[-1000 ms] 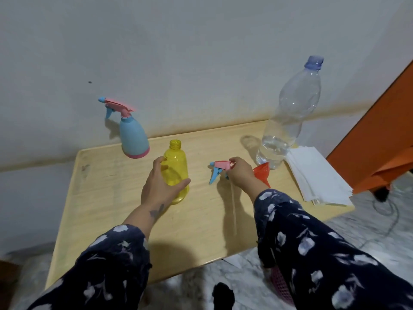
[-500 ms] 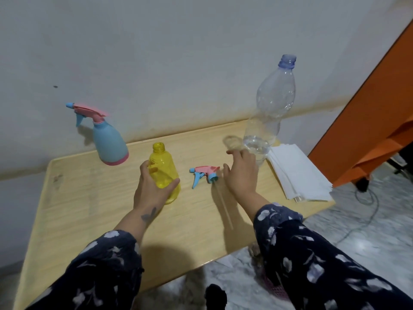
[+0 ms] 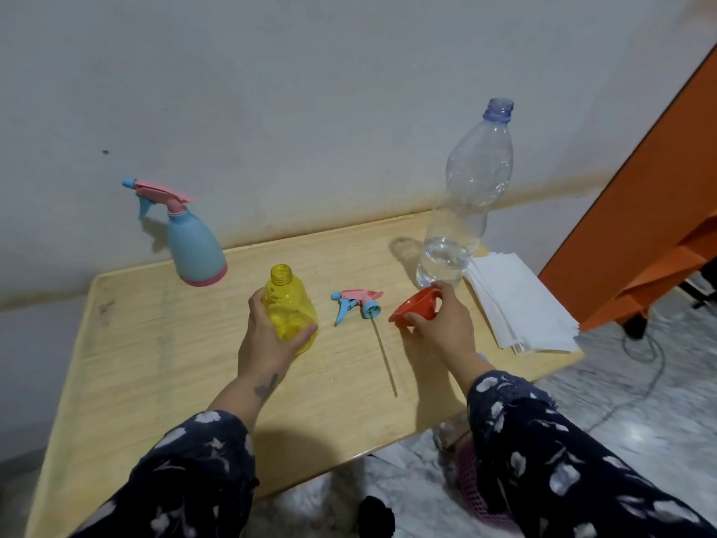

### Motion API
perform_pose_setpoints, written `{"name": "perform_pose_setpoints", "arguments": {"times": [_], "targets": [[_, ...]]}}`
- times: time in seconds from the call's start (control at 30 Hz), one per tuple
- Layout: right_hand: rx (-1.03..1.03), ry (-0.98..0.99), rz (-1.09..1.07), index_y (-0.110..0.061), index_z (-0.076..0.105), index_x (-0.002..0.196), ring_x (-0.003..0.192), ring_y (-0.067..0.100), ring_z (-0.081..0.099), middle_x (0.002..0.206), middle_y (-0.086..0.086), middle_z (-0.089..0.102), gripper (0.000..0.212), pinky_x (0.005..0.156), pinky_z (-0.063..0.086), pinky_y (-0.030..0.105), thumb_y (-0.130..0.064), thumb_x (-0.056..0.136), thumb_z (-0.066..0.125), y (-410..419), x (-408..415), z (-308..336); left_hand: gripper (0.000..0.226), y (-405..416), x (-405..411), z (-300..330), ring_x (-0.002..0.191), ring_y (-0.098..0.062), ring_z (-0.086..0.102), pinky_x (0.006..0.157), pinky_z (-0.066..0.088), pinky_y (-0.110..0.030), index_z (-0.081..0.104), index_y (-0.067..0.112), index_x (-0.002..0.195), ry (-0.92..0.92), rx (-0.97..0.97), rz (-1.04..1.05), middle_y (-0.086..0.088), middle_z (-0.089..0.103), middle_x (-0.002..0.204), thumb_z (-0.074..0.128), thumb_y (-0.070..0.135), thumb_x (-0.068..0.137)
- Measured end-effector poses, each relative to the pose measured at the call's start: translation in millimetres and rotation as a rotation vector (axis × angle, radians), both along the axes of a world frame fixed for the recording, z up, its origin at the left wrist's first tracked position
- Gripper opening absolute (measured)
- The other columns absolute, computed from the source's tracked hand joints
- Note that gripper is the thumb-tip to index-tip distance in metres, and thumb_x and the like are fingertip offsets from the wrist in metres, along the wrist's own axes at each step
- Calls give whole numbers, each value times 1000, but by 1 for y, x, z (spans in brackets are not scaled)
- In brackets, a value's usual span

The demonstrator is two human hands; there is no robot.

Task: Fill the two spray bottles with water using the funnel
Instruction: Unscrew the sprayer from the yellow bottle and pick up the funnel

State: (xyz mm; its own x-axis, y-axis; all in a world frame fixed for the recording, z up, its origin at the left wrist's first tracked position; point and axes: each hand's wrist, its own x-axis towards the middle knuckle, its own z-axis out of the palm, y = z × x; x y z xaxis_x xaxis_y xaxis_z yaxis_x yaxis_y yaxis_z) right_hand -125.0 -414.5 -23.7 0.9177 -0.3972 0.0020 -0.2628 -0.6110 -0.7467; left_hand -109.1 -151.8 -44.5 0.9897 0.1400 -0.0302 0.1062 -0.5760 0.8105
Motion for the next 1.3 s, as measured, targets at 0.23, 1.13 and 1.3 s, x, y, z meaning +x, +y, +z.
{"name": "perform_pose_setpoints", "arguments": {"times": [0.23,1.13,1.3], "targets": [[184,-210,36,-19,43,130,97,15,62,126,1,57,69,78,51,20,-30,73,81,32,8,42,110,3,-4,4,128,-27,44,96,46,-41,12,34,142,16,-81,-38,-2,38,146,84,52,61],[548,-302,385,-26,38,125,116,17,59,137,-1,46,65,95,50,29,-19,76,80,159,-1,79,72,-7,-13,39,123,-28,49,76,39,-31,29,27,141,-37,-19,57,-4,50,136,72,29,84],[470,-231,404,-30,31,136,122,17,53,145,-3,40,79,100,48,38,-22,74,81,143,-1,73,71,-6,-13,37,120,-28,51,80,44,-34,31,31,137,-34,-61,54,-1,51,132,74,30,82]]}}
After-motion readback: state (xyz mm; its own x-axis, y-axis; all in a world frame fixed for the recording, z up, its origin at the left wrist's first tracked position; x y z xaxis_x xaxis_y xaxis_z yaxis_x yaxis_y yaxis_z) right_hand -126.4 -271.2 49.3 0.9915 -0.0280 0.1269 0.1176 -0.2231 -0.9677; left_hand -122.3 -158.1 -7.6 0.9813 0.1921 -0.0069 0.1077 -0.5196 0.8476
